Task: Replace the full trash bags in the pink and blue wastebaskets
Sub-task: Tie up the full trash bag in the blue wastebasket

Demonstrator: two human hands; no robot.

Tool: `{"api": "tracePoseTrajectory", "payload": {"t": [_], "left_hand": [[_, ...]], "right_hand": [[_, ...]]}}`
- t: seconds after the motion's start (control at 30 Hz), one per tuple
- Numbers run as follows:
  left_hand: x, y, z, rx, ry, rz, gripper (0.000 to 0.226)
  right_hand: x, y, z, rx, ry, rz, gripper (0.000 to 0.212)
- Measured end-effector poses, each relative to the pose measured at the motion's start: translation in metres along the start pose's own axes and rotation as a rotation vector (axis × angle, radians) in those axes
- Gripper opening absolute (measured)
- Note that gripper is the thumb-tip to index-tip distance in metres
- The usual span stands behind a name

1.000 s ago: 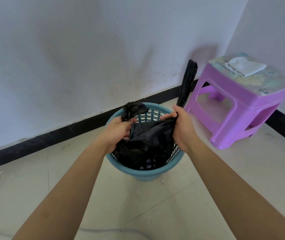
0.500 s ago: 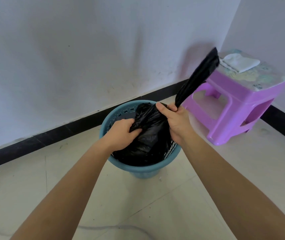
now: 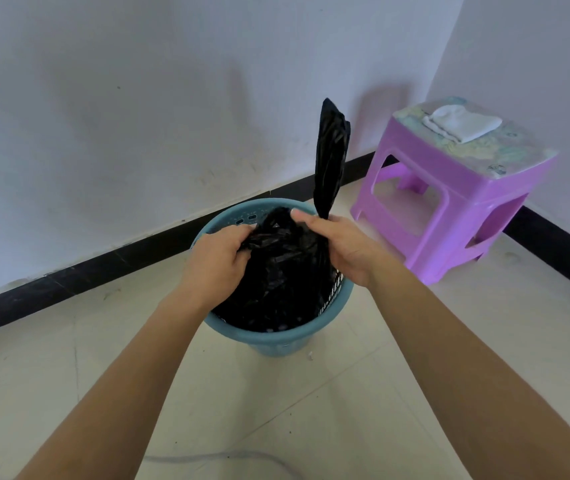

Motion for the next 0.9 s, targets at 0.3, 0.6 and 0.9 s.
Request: {"api": "tracePoseTrajectory", "payload": {"t": [0.3, 0.6, 0.9], "left_hand": [[0.003, 0.003, -0.001, -0.204, -0.044, 0.017, 0.031], [-0.005, 0.010, 0.002, 0.714, 0.282, -0.089, 0.028], [-0.018, 0.016, -0.001, 1.598, 0.691, -0.243, 0.045]], "right_hand": [[-0.006, 0.014, -0.002, 0.263, 0.294, -0.452, 0.047], [-0.005, 0.022, -0.003, 0.002, 0.205, -0.547, 0.028], [0.002, 0.006, -0.028, 0.434, -0.063, -0.266, 0.054]]}}
Point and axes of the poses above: each hand's wrist, its own x-axis away from the middle knuckle, its own y-axis out of the back of the hand, z = x × y, the point moved 1 cm from there along -x, towards the middle knuckle, and after that the axes turned 1 degree about -y, right-handed, at the moved point
